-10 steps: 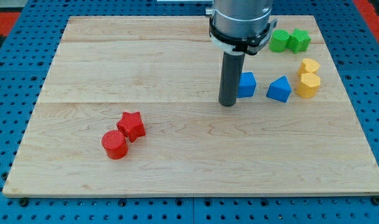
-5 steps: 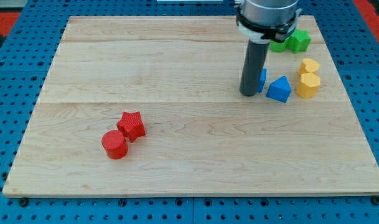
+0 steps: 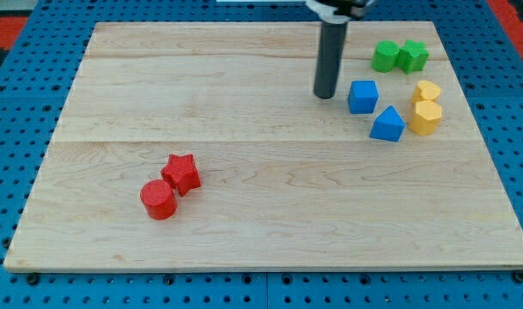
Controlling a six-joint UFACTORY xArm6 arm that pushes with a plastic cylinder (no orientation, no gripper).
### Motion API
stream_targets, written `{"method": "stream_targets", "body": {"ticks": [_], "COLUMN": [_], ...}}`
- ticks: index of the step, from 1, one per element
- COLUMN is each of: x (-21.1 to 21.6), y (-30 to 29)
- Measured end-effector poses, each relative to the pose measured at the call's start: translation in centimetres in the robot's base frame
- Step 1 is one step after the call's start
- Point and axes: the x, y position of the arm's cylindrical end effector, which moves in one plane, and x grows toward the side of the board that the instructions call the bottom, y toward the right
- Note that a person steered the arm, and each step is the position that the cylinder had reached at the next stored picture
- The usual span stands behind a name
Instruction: Push the blue cube into the yellow blocks
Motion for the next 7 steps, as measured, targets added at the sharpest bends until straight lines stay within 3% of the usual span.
{"method": "stream_targets", "body": {"ticks": [1,2,3,4,5,7], "x": [0.9,1.2,1.9,6.7,11.1,7.9], "y": [5.0,5.9,0.3,-2.6,-0.8,6.8]}}
